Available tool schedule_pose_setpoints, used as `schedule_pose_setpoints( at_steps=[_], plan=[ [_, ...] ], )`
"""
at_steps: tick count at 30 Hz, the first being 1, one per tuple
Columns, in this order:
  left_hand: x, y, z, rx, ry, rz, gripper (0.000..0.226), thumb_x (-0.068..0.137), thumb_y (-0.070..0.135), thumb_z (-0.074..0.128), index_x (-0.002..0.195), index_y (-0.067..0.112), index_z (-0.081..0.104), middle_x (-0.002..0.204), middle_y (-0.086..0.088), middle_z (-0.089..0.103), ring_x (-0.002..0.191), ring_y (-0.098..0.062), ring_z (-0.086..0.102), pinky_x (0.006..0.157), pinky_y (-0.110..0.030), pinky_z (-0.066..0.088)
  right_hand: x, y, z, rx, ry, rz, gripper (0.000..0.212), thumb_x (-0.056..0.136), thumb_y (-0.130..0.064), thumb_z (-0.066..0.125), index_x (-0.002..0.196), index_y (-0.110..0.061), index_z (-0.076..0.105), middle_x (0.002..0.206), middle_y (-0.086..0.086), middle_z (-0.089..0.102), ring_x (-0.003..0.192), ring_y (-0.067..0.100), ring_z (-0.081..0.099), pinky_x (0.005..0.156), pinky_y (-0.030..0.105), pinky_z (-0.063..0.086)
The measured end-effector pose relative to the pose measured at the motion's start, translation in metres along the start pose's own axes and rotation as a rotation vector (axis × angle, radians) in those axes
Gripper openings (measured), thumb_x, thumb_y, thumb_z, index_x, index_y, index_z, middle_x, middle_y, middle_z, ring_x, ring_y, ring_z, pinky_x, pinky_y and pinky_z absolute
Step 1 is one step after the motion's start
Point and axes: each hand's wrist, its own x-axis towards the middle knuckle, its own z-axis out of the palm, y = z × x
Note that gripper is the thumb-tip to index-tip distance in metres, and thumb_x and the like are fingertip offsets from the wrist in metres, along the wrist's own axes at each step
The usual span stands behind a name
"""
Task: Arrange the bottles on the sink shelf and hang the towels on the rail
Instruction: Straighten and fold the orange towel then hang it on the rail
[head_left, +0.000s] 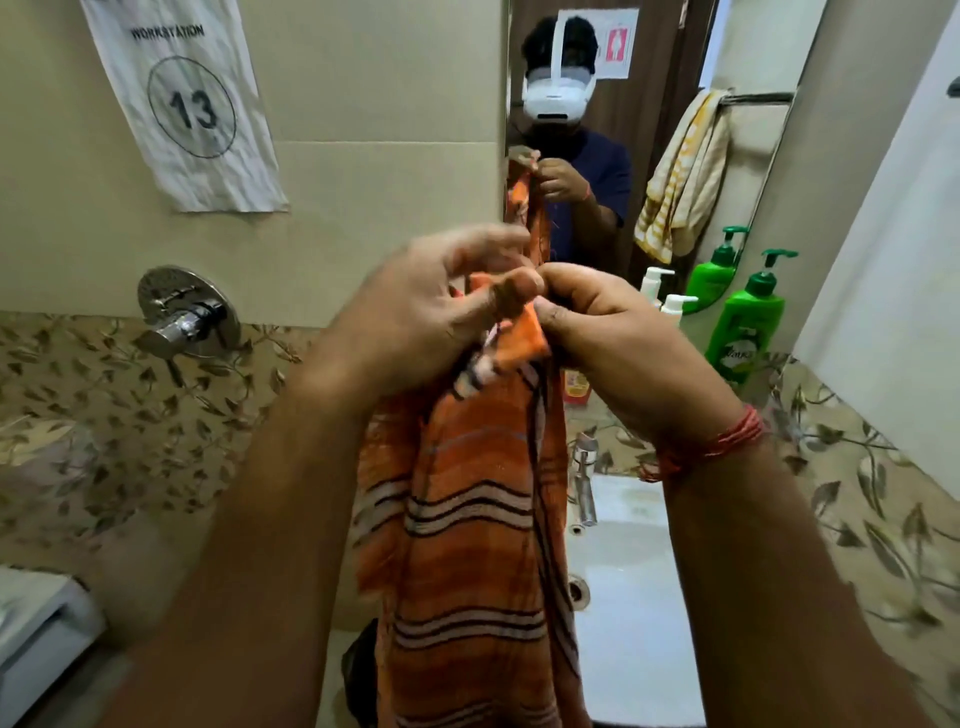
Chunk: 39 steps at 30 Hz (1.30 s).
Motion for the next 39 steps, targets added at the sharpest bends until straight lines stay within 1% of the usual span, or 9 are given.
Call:
schedule_pose_setpoints(
  at_steps=[4, 10, 12, 17, 20, 23, 27, 34, 39],
  plan=[
    [-0.006, -0.004, 0.014, -0.071, -0.157, -0.087, 0.021, 0.091, 0.044, 0.066, 0.091, 0.023, 0.072, 0.073, 0.013, 0.072, 0.067, 0.002, 0.067, 0.060, -0.015, 0.048, 0.003, 0.008, 0.007, -0.062, 0.161, -0.016, 0.022, 0.100, -0.028, 0.051, 0.088, -0.014, 0.063, 0.082, 0.005, 0.062, 0.077, 0.016, 0.059, 0.073, 0.043, 0.051],
    [0.000, -0.016, -0.003, -0.246, 0.640, -0.136, 0.024, 0.099, 0.033, 0.062, 0.077, 0.025, 0.068, 0.062, 0.022, 0.065, 0.057, 0.011, 0.057, 0.058, -0.012, 0.044, -0.017, 0.011, -0.016, 0.279, -0.118, 0.183, 0.027, 0.080, -0.027, 0.070, 0.097, -0.006, 0.067, 0.092, 0.015, 0.070, 0.077, 0.024, 0.069, 0.066, 0.033, 0.060],
    [0.000, -0.017, -0.011, -0.137, 0.728, -0.175, 0.023, 0.099, 0.037, 0.061, 0.078, 0.027, 0.065, 0.067, 0.020, 0.064, 0.058, 0.014, 0.057, 0.057, -0.005, 0.040, -0.023, 0.012, -0.016, 0.421, -0.174, 0.204, 0.035, 0.079, -0.022, 0.069, 0.106, 0.001, 0.066, 0.095, 0.018, 0.069, 0.077, 0.024, 0.068, 0.067, 0.032, 0.060],
    [-0.004, -0.005, -0.003, -0.028, 0.224, 0.053, 0.054, 0.086, 0.060, 0.064, 0.129, 0.030, 0.055, 0.120, 0.012, 0.069, 0.105, 0.004, 0.065, 0.084, -0.020, 0.051, -0.013, -0.009, 0.005, 0.689, -0.004, 0.085, 0.019, 0.090, -0.017, 0.054, 0.103, -0.003, 0.059, 0.089, 0.015, 0.063, 0.076, 0.021, 0.062, 0.068, 0.028, 0.057],
    [-0.006, -0.001, 0.011, -0.164, -0.153, 0.070, 0.032, 0.090, 0.047, 0.067, 0.116, 0.029, 0.066, 0.107, 0.010, 0.075, 0.097, -0.003, 0.071, 0.083, -0.028, 0.055, -0.006, -0.026, 0.010, 0.484, 0.119, 0.043, 0.019, 0.100, -0.016, 0.050, 0.105, 0.000, 0.059, 0.088, 0.021, 0.059, 0.075, 0.025, 0.060, 0.063, 0.029, 0.054],
    [-0.005, -0.007, 0.007, -0.303, 0.227, 0.014, 0.012, 0.096, 0.027, 0.063, 0.085, 0.024, 0.068, 0.074, 0.017, 0.070, 0.069, 0.004, 0.062, 0.066, -0.015, 0.047, -0.012, -0.032, 0.001, 0.396, 0.139, 0.026, 0.017, 0.097, -0.019, 0.054, 0.094, -0.003, 0.061, 0.081, 0.013, 0.062, 0.070, 0.019, 0.061, 0.062, 0.026, 0.054],
    [-0.001, -0.009, -0.034, -0.378, 0.801, -0.065, 0.022, 0.101, 0.017, 0.055, 0.081, 0.023, 0.060, 0.053, 0.018, 0.055, 0.052, 0.001, 0.043, 0.056, -0.012, 0.036, -0.027, -0.031, -0.015, 0.436, 0.097, 0.050, 0.017, 0.084, -0.024, 0.058, 0.087, -0.007, 0.062, 0.075, 0.006, 0.067, 0.067, 0.014, 0.065, 0.063, 0.025, 0.057],
    [-0.022, 0.040, 0.014, -0.318, -0.006, 0.014, 0.036, 0.099, 0.006, 0.054, 0.067, 0.022, 0.058, 0.049, 0.018, 0.060, 0.051, 0.009, 0.057, 0.053, -0.005, 0.042, -0.008, -0.030, 0.006, 0.222, 0.094, -0.029, 0.016, 0.098, -0.018, 0.057, 0.089, -0.007, 0.064, 0.080, 0.006, 0.067, 0.076, 0.016, 0.066, 0.069, 0.031, 0.055],
    [-0.004, -0.016, -0.025, -0.433, 0.657, -0.128, 0.023, 0.099, 0.020, 0.060, 0.076, 0.019, 0.061, 0.063, 0.015, 0.064, 0.060, 0.001, 0.056, 0.059, -0.017, 0.050, -0.027, -0.015, -0.018, 0.239, -0.065, 0.094, 0.014, 0.082, -0.027, 0.067, 0.085, -0.014, 0.066, 0.077, 0.004, 0.065, 0.066, 0.012, 0.062, 0.055, 0.021, 0.054]
  ],
)
